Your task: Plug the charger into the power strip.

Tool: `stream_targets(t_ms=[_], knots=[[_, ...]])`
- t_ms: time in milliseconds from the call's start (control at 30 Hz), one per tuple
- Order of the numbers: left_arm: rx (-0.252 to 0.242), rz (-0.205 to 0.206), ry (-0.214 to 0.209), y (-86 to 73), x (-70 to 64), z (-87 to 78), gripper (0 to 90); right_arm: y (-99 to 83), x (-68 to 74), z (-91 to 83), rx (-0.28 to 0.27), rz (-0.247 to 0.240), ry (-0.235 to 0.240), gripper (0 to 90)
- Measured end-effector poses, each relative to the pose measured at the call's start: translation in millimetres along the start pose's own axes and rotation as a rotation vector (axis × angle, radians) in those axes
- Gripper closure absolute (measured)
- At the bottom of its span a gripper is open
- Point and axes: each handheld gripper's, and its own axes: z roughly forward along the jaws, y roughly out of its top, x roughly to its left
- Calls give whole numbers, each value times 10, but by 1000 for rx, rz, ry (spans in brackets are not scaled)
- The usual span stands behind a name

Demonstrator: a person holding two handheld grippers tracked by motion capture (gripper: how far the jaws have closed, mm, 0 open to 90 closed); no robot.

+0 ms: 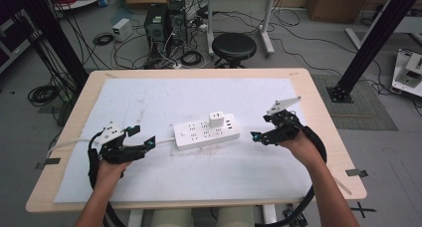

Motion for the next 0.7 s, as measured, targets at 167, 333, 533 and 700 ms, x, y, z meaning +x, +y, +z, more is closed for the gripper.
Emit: stream_targets(t_ms=[167, 333, 533, 700], knots=[[2, 4, -4, 9, -14, 5, 234, -238, 22, -122, -44, 59, -28, 203], [-3, 10, -2, 12, -33, 3, 233, -345, 66, -145, -75, 78, -56, 203], [2, 9, -1, 1, -41, -2, 233, -378, 90, -143, -86, 89, -61, 203], [4, 11, 2, -4, -41, -7, 233, -453, 95, -124, -88, 104, -61, 203]])
